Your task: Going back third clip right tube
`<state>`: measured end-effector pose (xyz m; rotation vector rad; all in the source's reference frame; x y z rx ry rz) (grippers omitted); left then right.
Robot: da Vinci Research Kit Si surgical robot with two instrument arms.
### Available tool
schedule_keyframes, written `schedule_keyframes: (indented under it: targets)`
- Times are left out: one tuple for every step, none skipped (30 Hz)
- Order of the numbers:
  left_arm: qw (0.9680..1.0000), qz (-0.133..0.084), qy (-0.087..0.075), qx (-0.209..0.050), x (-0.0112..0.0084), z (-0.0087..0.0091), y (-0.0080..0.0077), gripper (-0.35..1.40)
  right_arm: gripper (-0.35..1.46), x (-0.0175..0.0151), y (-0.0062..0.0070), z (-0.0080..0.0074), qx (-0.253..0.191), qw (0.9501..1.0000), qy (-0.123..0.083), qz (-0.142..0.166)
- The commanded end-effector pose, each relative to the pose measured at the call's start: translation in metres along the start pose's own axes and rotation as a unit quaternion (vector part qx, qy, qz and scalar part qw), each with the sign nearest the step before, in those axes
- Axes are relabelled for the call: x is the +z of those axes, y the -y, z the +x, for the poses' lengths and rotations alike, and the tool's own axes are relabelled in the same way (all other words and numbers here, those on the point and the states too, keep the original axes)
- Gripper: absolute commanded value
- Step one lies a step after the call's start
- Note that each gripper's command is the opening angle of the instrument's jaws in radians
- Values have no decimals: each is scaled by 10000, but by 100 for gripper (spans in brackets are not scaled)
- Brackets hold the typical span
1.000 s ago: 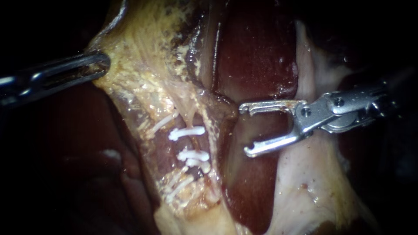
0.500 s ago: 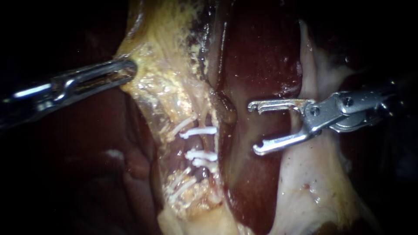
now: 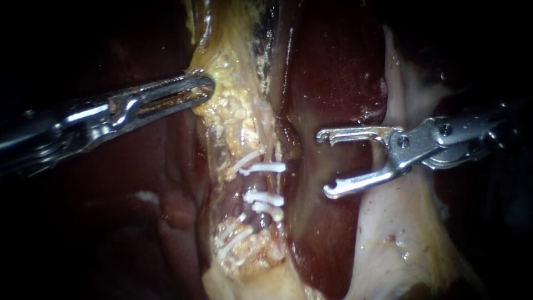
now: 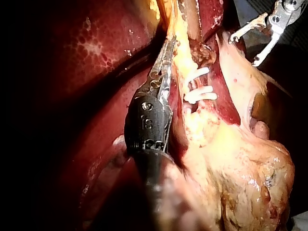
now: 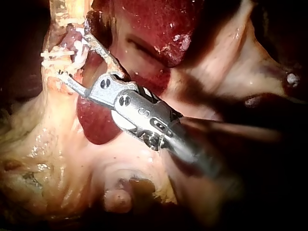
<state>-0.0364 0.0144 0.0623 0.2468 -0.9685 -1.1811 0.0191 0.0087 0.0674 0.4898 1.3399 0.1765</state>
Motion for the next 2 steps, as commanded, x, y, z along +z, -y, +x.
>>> schedule_keyframes:
  targets:
    - [10000, 7, -1, 2, 0, 0, 0, -35, 60, 0, 0, 0, -1, 10000, 1, -1]
    - [10000, 7, -1, 2, -1, 0, 0, -35, 60, 0, 0, 0, -1, 10000, 1, 0]
